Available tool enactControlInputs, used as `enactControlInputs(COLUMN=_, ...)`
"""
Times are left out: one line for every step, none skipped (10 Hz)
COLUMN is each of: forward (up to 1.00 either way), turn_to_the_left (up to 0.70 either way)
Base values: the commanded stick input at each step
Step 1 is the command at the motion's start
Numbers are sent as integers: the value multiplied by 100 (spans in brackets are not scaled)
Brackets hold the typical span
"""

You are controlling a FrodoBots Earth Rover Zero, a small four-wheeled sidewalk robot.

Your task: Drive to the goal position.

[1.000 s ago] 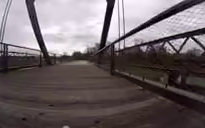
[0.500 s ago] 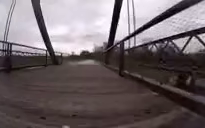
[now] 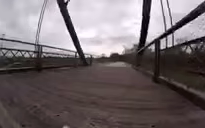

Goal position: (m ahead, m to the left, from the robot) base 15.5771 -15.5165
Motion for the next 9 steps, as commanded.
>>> enactControlInputs(forward=100, turn_to_the_left=0)
enactControlInputs(forward=100, turn_to_the_left=0)
enactControlInputs(forward=100, turn_to_the_left=0)
enactControlInputs(forward=100, turn_to_the_left=0)
enactControlInputs(forward=100, turn_to_the_left=0)
enactControlInputs(forward=100, turn_to_the_left=0)
enactControlInputs(forward=100, turn_to_the_left=-27)
enactControlInputs(forward=100, turn_to_the_left=-38)
enactControlInputs(forward=100, turn_to_the_left=-40)
